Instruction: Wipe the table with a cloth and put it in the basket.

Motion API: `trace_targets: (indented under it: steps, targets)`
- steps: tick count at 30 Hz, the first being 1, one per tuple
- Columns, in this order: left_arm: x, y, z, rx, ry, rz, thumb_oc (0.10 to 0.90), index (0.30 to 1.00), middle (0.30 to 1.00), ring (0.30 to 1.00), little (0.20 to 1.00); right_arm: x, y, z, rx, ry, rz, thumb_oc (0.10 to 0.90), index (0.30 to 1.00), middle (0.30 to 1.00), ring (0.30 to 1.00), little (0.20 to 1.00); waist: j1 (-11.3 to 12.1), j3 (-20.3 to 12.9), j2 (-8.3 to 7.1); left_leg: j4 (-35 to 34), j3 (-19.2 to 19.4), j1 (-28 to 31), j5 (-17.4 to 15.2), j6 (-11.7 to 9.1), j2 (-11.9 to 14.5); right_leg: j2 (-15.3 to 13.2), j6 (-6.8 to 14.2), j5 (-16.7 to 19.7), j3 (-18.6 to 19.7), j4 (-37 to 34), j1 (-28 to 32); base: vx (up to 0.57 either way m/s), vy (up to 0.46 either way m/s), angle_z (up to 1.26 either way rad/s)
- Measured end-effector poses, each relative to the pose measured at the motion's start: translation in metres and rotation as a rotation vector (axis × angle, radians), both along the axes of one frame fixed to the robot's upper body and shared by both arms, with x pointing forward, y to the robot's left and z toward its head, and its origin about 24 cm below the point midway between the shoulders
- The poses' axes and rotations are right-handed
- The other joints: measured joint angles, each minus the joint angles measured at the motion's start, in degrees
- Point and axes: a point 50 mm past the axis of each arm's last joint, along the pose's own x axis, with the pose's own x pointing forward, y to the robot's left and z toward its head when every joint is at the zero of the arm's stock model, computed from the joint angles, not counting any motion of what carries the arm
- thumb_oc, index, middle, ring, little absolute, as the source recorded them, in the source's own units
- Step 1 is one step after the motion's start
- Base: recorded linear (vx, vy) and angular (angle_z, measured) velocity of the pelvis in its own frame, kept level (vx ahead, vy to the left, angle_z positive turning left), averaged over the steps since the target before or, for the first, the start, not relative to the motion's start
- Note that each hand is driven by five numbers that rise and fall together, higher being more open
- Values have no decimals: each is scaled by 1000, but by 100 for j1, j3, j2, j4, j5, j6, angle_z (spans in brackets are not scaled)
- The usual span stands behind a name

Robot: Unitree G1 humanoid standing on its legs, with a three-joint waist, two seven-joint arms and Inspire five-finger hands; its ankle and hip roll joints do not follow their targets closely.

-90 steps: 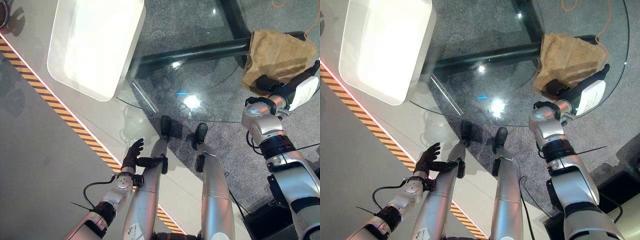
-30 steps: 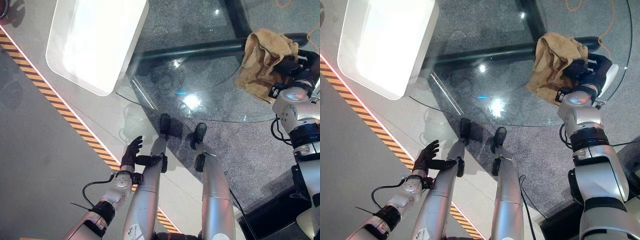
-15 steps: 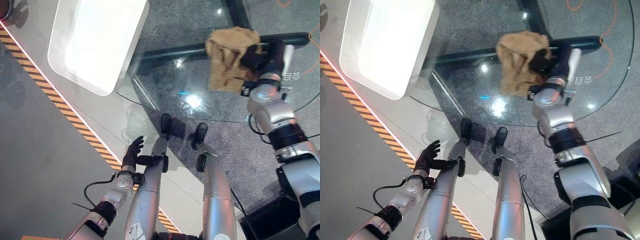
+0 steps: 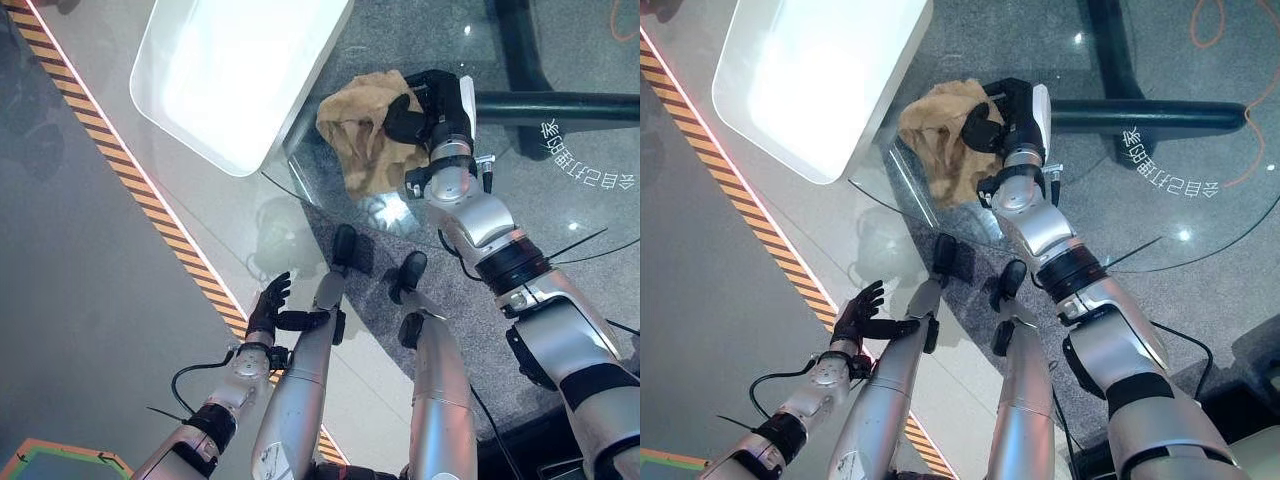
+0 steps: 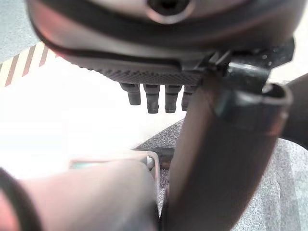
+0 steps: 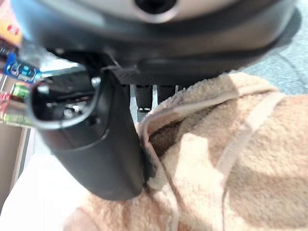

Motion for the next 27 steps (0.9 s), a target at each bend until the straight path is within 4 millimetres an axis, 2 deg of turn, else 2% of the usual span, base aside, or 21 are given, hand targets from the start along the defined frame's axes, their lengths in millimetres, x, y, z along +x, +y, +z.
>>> trace_targets:
  steps: [9,17,25,27]
  targets:
    - [-3,-2,-1,-3,4,-10,800,900,900,900,900,5,-5,-13,-32,61,-24,100,300,300,300,200,95,-15,22,-54,-6,245,-6,-31,10,1,26,-48,-17,-16,235,8,-20,1]
    - [-4,-1,-3,4,12,-9,800,900,900,900,900,5,-9,-13,-30,52,-64,100,300,300,300,200,117,-15,22,-54,-6,258,-6,-31,11,1,28,-49,-18,-22,247,2,-41,0]
    - [-4,-1,-2,14,5,-23,800,900,900,900,900,7,-38,-4,-92,19,-187,100,300,300,300,200,116,-10,13,23,9,204,-22,-6,11,13,57,-21,-9,-89,253,-12,-55,-1]
    - [-3,1,-1,21,-2,-25,800,900,900,900,900,7,-49,4,-101,7,-222,100,300,300,300,200,102,-3,-6,7,28,164,25,59,11,8,60,2,-2,-97,209,-30,-52,-2]
